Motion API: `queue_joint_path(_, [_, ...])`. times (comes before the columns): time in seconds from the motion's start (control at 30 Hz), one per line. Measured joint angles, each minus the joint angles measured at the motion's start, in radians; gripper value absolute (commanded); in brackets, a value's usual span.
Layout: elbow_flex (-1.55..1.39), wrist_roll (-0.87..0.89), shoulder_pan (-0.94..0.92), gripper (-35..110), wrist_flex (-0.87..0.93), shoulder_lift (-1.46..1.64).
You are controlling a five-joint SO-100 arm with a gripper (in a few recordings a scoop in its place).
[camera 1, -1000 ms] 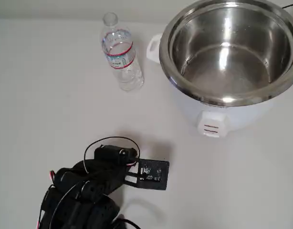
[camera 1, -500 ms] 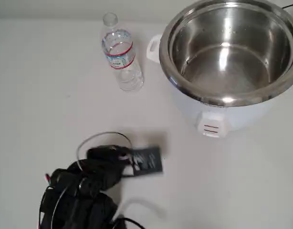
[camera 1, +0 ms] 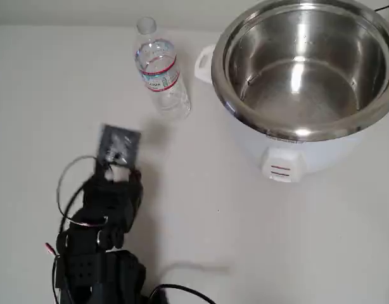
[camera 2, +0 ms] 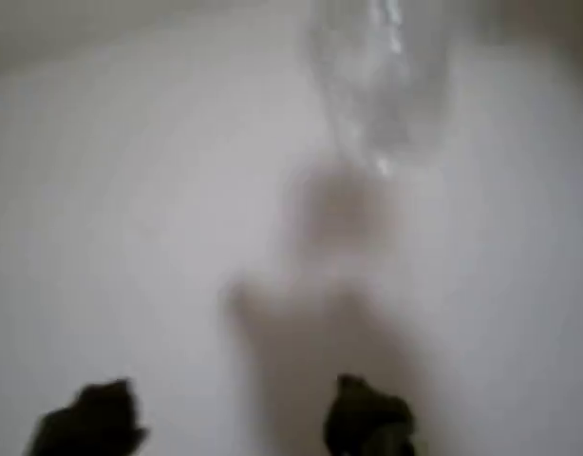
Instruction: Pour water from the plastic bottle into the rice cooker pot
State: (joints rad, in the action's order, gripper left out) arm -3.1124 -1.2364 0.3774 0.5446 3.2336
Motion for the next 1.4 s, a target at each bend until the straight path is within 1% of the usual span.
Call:
queue_joint_path(0.1, [0.0,-0.1,-0.025,43,-0.267,-0.183])
queue_joint_path(0.27, [0.051,-0.173,-0.091,48,-0.709,-0.618])
queue_joint_path(0.4, [0.173,-0.196,-0.14,50,-0.919,-0.934])
queue_joint_path(0.53, [0.264,-0.212,-0.178,51,-1.052,-1.114])
queue_joint_path(0.73, [0.454,-0.252,-0.236,52,-1.353,-1.488])
queue_joint_path(0.97, [0.629,-0.284,-0.262,52,-1.508,-1.755])
queue_joint_path(1.4, [0.89,-0.284,-0.265,51,-1.603,-2.048])
